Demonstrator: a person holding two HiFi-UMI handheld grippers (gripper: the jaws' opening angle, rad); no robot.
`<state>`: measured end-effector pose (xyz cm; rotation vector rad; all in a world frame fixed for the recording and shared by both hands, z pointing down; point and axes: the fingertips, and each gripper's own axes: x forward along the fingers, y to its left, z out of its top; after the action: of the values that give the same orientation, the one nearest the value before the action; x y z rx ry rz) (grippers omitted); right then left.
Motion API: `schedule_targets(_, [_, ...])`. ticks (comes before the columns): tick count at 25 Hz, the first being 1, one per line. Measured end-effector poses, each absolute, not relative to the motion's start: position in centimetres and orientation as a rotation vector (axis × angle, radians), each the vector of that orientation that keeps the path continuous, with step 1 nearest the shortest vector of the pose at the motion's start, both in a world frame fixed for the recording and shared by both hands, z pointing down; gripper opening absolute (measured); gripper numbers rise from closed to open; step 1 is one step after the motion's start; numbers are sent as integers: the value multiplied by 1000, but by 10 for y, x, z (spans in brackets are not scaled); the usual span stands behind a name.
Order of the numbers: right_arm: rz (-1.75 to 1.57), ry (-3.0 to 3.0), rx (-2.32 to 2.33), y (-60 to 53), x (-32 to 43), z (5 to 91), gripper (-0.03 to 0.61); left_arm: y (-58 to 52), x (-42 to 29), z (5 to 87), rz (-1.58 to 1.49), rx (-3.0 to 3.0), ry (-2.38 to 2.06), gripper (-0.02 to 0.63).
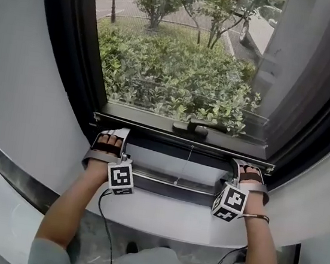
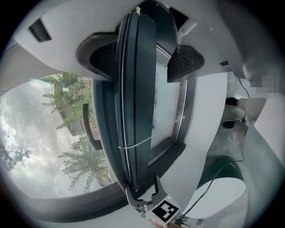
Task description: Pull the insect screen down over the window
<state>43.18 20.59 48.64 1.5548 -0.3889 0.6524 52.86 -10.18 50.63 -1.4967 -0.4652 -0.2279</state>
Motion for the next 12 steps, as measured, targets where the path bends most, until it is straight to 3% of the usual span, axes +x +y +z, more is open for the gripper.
schedule_targets(12, [784, -468, 1554, 204, 426, 485, 337, -104, 520, 509, -338, -1474, -557, 497])
